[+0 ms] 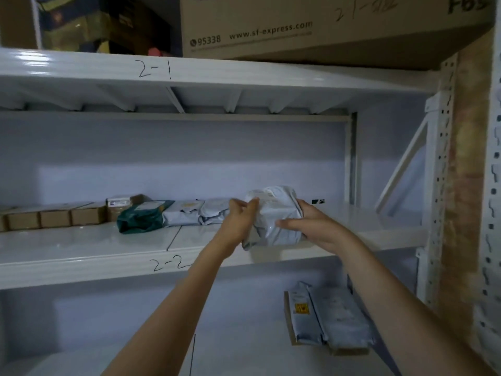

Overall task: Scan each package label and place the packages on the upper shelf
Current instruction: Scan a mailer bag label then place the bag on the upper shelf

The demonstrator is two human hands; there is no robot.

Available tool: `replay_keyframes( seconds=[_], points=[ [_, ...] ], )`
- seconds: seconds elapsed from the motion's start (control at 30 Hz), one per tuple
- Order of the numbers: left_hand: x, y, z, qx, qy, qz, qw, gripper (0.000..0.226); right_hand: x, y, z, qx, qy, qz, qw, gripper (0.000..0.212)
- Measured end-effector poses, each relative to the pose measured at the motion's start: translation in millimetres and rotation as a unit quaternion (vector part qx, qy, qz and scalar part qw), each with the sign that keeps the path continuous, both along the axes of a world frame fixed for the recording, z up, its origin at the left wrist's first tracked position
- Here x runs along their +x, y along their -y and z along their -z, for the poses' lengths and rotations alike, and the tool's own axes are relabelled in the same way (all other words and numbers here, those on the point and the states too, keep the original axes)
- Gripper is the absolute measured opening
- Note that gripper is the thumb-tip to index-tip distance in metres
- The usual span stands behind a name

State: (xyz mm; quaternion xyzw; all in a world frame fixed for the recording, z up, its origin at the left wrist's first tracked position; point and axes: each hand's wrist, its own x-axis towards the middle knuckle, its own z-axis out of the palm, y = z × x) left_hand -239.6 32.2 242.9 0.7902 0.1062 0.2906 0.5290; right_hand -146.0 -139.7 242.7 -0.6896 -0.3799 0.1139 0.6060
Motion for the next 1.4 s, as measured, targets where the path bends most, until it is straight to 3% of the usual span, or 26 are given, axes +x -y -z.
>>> replay_keyframes(
  seconds=[0.13, 0.23, 0.27, 0.4, 0.5, 0.63, 0.77, 0.93, 1.3, 1.4],
  points=[
    [41, -41, -1, 0.176, -0.095, 0.067, 0.978, 0.072, 51, -34, -4, -0.084, 0.022, 0.047, 0.995, 0.058],
    [72, -65, -8, 0.377, -0.164, -0.048, 0.910, 0.072, 83, -58, -10, -0.123, 0.069, 0.081, 0.987, 0.077],
    [81, -71, -11, 0.407, -0.177, -0.075, 0.893, 0.068, 92, -65, -12, -0.132, 0.089, 0.093, 0.983, 0.083],
    [110, -88, -18, 0.376, -0.197, -0.063, 0.903, 0.062, 128, -97, -19, -0.165, 0.128, 0.095, 0.973, 0.072],
    [132, -96, -20, 0.389, -0.222, -0.064, 0.892, 0.064, 150, -114, -26, -0.204, 0.127, 0.108, 0.965, 0.067],
    [155, -107, -25, 0.392, -0.276, -0.061, 0.875, 0.080, 178, -123, -33, -0.225, 0.078, 0.093, 0.967, 0.072],
    [171, -116, -28, 0.418, -0.306, -0.069, 0.853, 0.076, 200, -136, -33, -0.221, 0.067, 0.084, 0.969, 0.083],
    [188, -130, -22, 0.409, -0.277, -0.103, 0.864, 0.040, 215, -161, -30, -0.208, 0.065, 0.064, 0.974, 0.081],
    [220, -159, -7, 0.370, -0.240, -0.188, 0.878, 0.051, 232, -199, -16, -0.198, 0.147, 0.068, 0.967, 0.060],
    [218, -158, -5, 0.369, -0.246, -0.215, 0.870, 0.054, 230, -198, -15, -0.212, 0.159, 0.078, 0.961, 0.067]
  ],
)
